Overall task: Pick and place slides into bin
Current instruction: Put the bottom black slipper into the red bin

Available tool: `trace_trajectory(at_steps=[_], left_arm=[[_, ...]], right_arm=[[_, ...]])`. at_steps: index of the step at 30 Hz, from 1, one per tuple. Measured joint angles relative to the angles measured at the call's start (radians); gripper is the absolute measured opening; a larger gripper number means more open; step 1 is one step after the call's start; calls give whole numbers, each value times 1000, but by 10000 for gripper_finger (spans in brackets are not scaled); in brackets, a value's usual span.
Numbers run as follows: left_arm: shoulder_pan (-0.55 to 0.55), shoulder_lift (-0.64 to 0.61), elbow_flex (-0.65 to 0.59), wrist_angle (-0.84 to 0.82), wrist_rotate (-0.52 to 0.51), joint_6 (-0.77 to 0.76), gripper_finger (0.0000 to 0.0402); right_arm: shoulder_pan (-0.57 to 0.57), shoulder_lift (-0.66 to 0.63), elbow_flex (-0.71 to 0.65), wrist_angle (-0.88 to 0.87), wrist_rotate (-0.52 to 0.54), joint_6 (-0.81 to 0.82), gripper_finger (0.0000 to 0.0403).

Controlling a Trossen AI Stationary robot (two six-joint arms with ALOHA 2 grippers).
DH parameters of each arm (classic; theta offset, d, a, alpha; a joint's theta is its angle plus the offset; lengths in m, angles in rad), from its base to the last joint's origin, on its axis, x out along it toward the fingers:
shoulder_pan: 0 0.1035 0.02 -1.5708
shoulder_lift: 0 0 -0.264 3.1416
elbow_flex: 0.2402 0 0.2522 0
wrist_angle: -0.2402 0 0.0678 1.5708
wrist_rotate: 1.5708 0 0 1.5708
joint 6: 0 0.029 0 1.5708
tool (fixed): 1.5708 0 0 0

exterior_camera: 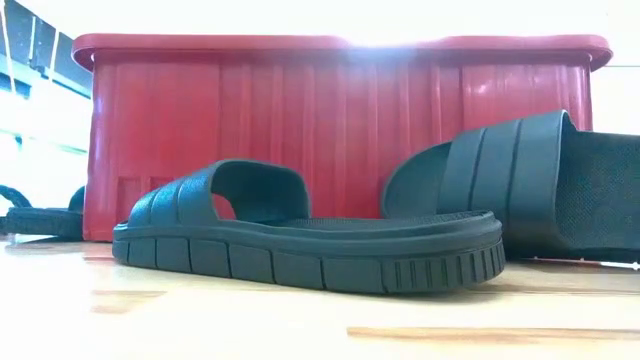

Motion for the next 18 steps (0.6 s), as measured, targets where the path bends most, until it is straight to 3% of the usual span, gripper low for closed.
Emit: trace_trajectory(at_steps=[2,8,16,18], left_arm=[[0,7,0,10,5,-2,99],[0,16,0,29,11,-8,99],[0,19,0,30,26,-8,99],[0,19,0,30,26,-6,99]], right_arm=[[1,0,-23,1,84,90,150],[18,0,-175,68,391,561,221],[109,0,-433,55,779,1256,223],[119,0,-484,49,845,1298,214]])
